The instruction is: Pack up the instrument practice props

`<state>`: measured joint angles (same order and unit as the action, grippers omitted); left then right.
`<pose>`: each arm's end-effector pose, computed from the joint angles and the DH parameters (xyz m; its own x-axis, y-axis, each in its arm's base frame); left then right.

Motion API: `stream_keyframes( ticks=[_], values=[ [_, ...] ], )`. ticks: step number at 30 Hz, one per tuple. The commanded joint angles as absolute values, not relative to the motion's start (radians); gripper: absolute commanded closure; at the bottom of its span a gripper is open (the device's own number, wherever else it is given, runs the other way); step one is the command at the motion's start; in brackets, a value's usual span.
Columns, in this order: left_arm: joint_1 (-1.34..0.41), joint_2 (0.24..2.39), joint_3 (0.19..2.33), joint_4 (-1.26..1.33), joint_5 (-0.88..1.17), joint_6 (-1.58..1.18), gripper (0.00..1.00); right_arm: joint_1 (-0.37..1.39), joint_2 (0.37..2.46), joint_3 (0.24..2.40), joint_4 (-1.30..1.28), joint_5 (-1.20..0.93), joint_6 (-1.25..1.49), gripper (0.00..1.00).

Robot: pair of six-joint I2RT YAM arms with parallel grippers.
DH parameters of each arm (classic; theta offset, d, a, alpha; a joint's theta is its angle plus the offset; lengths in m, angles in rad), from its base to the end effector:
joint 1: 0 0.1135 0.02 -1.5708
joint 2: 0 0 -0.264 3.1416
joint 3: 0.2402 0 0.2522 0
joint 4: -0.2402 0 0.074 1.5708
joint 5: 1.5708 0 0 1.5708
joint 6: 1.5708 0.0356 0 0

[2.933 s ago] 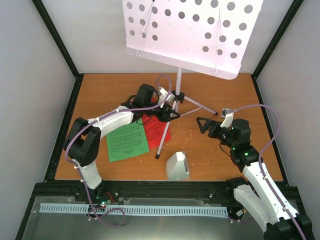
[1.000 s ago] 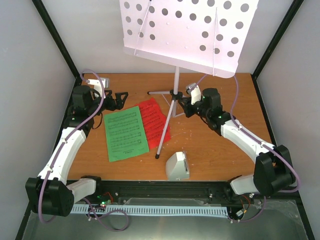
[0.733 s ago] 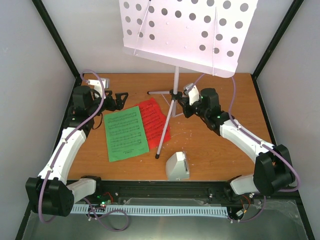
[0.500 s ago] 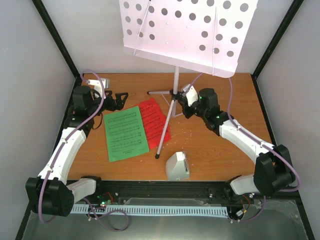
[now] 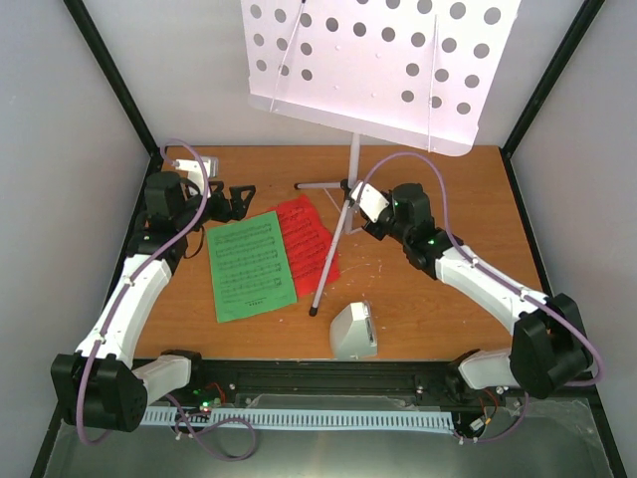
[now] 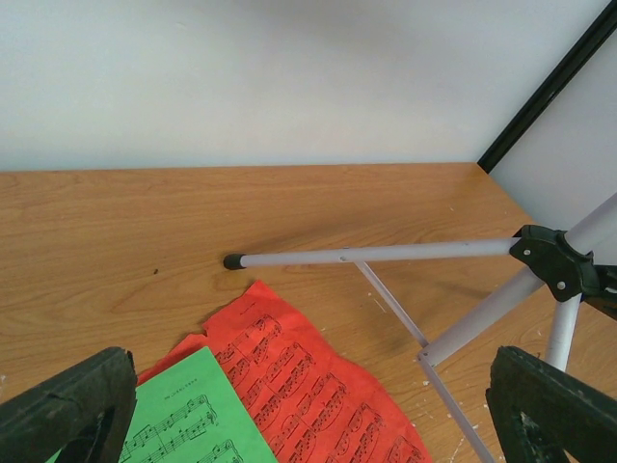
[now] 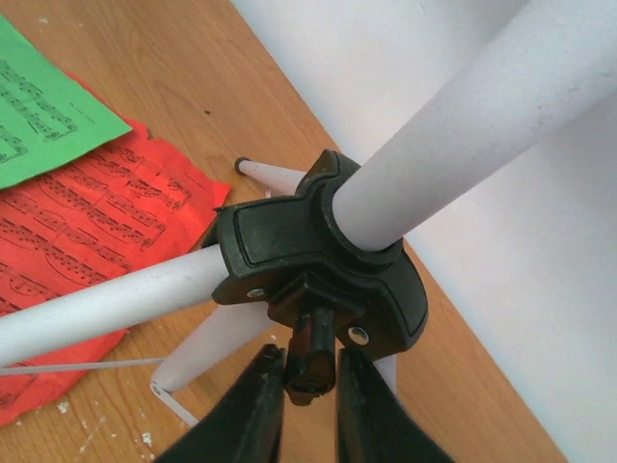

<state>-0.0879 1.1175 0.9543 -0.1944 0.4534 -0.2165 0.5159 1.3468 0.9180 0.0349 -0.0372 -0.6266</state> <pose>0.2528 -0.0379 0.3331 -0.4453 -0.1546 -0.8819 0.4014 0.8460 -0.3510 0.2692 0.1542 0.2816 0.0362 -0.6531 -0.7564 -0.6193 0.5794 -0.5299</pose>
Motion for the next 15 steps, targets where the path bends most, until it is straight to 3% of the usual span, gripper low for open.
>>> stream_keyframes(
  ticks=[1,4,9,15],
  values=[
    [-0.09,1.106,0.959,-0.169,0.458,-0.188,0.01,0.515,1.29,0.903,0.082,-0.033,-0.638,0.7],
    [-0.091,1.111,0.958,-0.169,0.451,-0.189,0.0,0.515,1.236,0.858,0.127,-0.07,-0.527,0.37],
    [-0.091,1.126,0.956,-0.169,0.459,-0.192,0.01,0.513,1.128,0.78,0.156,-0.091,-0.251,0.1],
    [-0.09,1.132,0.953,-0.169,0.46,-0.189,0.0,0.482,1.094,0.798,0.056,-0.258,0.149,0.06]
  ],
)
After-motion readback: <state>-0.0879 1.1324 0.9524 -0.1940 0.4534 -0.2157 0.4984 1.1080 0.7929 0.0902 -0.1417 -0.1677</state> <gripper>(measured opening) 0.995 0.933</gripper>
